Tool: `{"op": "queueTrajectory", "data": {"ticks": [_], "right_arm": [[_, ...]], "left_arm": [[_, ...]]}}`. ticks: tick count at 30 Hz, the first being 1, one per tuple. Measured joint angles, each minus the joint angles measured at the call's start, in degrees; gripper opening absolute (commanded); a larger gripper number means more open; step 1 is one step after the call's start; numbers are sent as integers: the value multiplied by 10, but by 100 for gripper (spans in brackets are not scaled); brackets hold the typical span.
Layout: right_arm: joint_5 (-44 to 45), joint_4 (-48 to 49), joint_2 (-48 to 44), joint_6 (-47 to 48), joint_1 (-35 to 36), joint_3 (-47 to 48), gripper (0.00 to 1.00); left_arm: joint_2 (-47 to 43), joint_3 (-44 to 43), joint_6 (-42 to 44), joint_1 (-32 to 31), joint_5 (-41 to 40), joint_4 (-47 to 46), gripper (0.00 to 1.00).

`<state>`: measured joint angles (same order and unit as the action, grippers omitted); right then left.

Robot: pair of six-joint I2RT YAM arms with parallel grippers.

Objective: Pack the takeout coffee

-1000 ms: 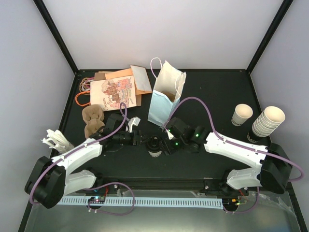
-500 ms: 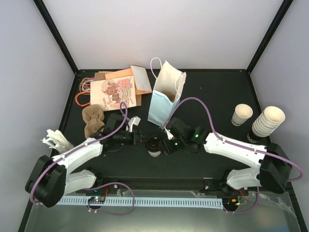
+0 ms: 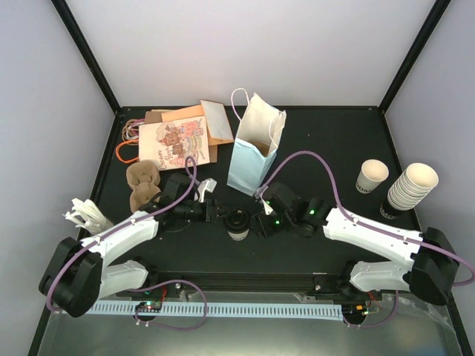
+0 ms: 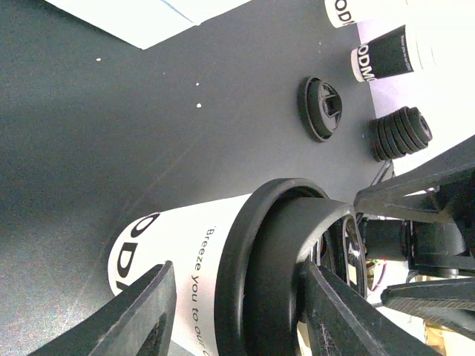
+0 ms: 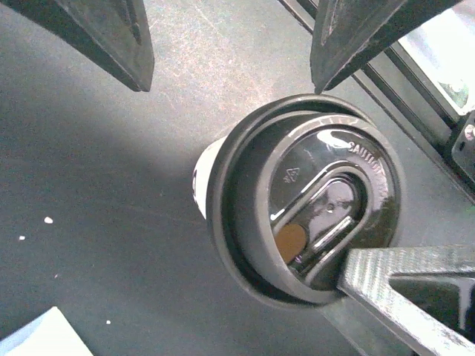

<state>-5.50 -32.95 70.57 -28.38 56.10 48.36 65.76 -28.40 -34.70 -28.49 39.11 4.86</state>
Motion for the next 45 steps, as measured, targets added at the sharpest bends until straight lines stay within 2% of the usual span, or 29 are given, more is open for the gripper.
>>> {"op": "queueTrajectory", "data": {"ticks": [4, 15, 20, 45], "right_arm": [[-7, 12, -28, -28, -5, -12, 38], [-114, 96, -42, -134, -25, -82, 36], [-142, 127, -38, -164, -31, -99, 31], [-211, 207, 6, -187, -86, -117, 30]], "left_arm": [[0, 0, 0, -2, -1, 0, 49], [0, 0, 0, -5, -4, -2, 49], [0, 0, 0, -5, -4, -2, 49], [8, 0, 0, -5, -5, -14, 49]]}}
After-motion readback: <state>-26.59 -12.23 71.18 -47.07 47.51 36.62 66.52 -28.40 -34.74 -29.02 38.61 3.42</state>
